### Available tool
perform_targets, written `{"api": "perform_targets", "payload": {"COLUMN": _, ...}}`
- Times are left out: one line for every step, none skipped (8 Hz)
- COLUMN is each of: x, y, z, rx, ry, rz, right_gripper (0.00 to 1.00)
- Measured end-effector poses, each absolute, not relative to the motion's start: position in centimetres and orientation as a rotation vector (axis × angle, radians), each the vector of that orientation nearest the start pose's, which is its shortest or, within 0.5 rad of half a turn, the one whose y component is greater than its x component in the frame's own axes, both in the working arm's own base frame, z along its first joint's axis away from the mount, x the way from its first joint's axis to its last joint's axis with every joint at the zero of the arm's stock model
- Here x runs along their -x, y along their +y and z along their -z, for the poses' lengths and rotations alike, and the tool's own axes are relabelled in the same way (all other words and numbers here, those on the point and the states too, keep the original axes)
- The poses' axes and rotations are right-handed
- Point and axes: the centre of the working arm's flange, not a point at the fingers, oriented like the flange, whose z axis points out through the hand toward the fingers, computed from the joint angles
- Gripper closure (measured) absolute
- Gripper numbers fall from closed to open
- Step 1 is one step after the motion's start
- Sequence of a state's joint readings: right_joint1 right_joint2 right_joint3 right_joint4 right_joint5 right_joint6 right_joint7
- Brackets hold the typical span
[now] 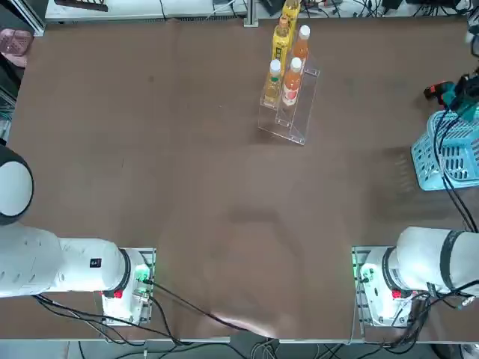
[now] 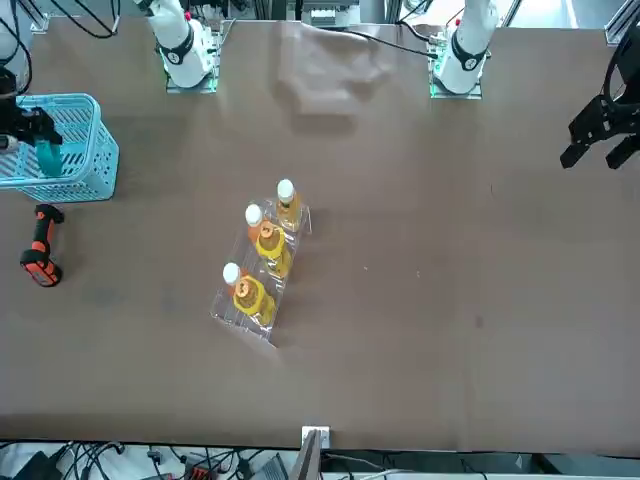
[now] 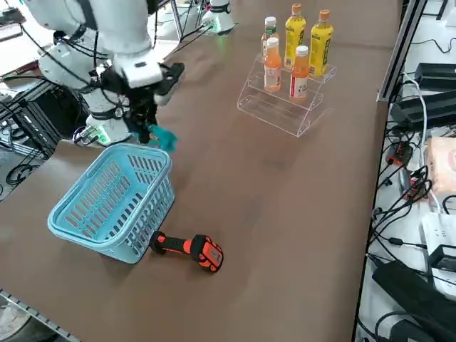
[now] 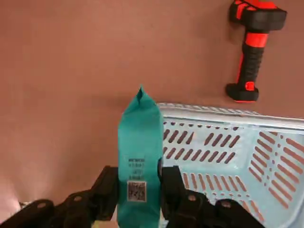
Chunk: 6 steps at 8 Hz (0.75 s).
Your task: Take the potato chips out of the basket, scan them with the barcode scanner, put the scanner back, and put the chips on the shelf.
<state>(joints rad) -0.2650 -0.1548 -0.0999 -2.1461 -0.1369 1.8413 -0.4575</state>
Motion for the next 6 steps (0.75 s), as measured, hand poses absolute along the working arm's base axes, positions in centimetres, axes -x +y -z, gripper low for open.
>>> {"api": "perform_targets", "payload": {"x": -45.8, "y": -16.7, "z": -45.7, "rx": 3.175, "ry": -0.193, "rz": -0.309, "right_gripper": 0.54}}
{"api": "perform_targets", "payload": {"x": -46.4, "y": -15.1, "z": -45.4, "rx": 3.187, "ry": -0.166, "rz": -0.314, "right_gripper": 0.54}}
{"api": "perform_targets", "payload": {"x": -47.2, "y": -13.4, "z": -44.9, "rx": 3.202, "ry": -0.163, "rz": -0.292, "right_gripper": 0.54}}
{"api": "perform_targets", "payload": {"x": -48.3, "y": -10.9, "z": -43.9, "rx": 3.223, "ry": -0.157, "rz": -0.231, "right_gripper": 0.54}}
{"api": "perform_targets", "payload": {"x": -49.2, "y": -7.9, "z": -41.8, "rx": 3.239, "ry": -0.144, "rz": -0.159, "right_gripper": 0.54}}
{"api": "perform_targets", "payload": {"x": -49.6, "y": -5.0, "z": -39.2, "rx": 3.246, "ry": -0.132, "rz": -0.088, "right_gripper": 0.54}}
